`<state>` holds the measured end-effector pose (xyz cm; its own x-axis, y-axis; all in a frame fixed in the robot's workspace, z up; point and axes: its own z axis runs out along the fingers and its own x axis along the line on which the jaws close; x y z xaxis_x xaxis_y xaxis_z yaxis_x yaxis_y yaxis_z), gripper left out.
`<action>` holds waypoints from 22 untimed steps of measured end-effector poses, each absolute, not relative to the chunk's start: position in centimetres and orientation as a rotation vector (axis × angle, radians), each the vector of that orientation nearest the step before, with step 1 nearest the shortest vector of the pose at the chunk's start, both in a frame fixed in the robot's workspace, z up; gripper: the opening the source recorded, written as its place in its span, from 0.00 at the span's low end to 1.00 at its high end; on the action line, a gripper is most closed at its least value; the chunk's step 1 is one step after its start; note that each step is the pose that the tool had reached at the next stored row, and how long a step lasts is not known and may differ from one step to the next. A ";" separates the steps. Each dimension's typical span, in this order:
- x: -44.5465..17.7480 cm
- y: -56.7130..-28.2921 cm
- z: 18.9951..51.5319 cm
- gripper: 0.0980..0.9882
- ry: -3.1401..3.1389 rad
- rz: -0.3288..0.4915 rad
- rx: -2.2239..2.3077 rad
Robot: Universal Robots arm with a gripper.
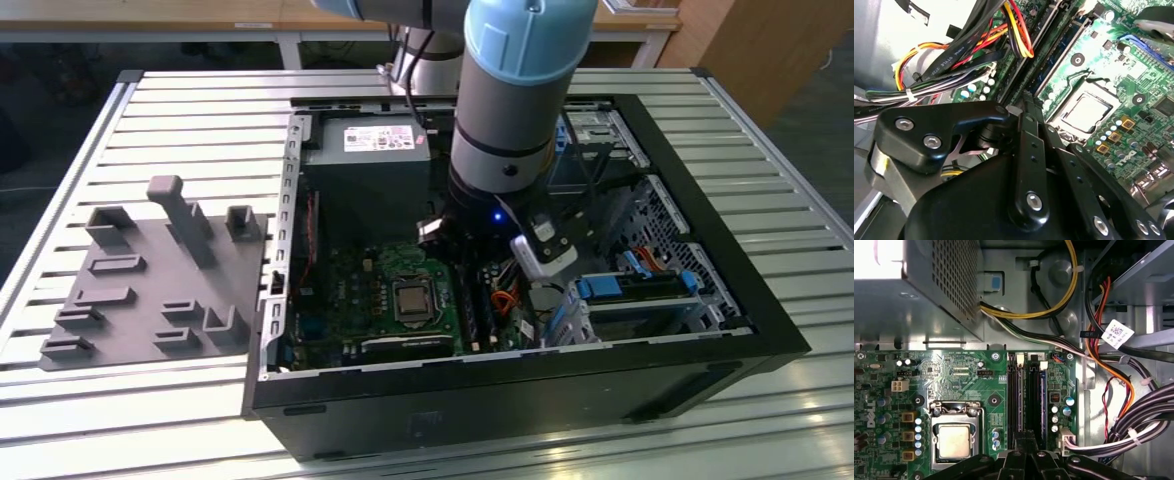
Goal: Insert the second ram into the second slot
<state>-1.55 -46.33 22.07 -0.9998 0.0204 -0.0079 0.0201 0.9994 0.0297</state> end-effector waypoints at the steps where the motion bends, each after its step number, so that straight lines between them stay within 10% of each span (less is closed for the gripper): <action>1: -1.5 -46.3 22.0 0.01 3.133 0.044 0.032; 22: -1.6 -46.3 23.7 0.01 3.133 0.045 0.032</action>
